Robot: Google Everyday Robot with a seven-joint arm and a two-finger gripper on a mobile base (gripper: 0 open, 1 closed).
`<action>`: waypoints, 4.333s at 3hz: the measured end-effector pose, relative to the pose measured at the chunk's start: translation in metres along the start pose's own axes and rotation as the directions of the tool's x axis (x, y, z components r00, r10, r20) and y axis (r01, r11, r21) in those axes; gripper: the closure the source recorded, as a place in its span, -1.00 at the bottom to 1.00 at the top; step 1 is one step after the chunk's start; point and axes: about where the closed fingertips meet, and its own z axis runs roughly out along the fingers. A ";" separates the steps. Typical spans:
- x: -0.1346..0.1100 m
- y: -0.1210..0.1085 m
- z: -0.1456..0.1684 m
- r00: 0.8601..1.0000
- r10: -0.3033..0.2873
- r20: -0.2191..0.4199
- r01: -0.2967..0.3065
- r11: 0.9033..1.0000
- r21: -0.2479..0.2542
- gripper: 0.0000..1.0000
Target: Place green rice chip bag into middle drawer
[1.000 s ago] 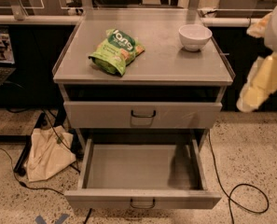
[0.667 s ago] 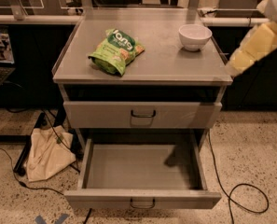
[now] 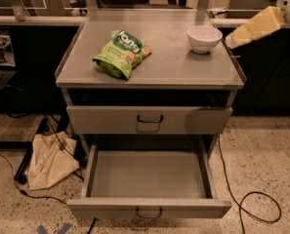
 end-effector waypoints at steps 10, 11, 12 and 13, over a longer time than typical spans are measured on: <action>-0.167 0.186 0.265 0.980 0.010 0.197 0.065 0.927 -0.370 -1.00; -0.165 0.203 0.289 0.987 -0.007 0.160 0.067 0.926 -0.371 -1.00; -0.154 0.209 0.308 0.993 -0.007 0.121 0.050 0.933 -0.356 -1.00; -0.139 0.205 0.321 0.997 -0.001 0.082 0.027 0.947 -0.321 -1.00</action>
Offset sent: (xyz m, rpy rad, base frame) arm 0.0082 -0.0006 -0.0037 0.0480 0.0074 -0.0367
